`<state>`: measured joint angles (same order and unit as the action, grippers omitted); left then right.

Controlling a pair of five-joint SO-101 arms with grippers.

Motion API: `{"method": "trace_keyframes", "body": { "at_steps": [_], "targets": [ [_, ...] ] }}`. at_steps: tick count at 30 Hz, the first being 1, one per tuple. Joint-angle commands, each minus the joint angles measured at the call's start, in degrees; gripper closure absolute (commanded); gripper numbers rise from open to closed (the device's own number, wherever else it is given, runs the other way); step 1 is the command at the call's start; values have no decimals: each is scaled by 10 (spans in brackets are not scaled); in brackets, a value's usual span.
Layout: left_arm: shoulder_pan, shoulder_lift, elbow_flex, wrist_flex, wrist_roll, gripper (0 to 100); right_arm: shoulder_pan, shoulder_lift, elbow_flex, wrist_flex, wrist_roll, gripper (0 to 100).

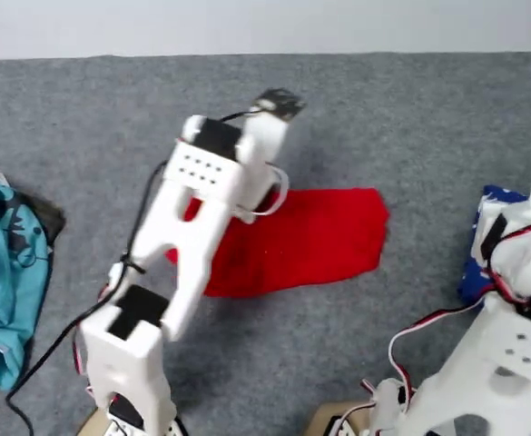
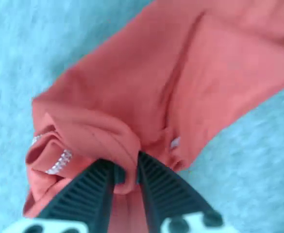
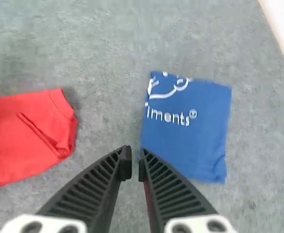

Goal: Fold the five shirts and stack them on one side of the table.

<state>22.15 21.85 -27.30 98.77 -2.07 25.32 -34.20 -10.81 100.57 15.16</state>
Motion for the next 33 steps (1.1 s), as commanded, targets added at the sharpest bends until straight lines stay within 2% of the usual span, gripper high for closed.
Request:
{"method": "trace_keyframes", "body": {
  "at_steps": [1, 9, 13, 22, 33],
  "targets": [
    [33, 32, -94, 18, 28, 994, 29, -10, 14, 14, -1, 959],
    [91, 139, -259, 18, 53, 993, 67, -12, 31, 14, 47, 959],
    [120, 172, -311, 18, 54, 993, 74, -9, 31, 14, 47, 960],
    [147, 235, -378, 13, 54, 993, 74, -7, 31, 14, 46, 960],
    [174, 338, -457, -47, 57, 991, 74, -7, 32, 14, 45, 960]
  ]
}}
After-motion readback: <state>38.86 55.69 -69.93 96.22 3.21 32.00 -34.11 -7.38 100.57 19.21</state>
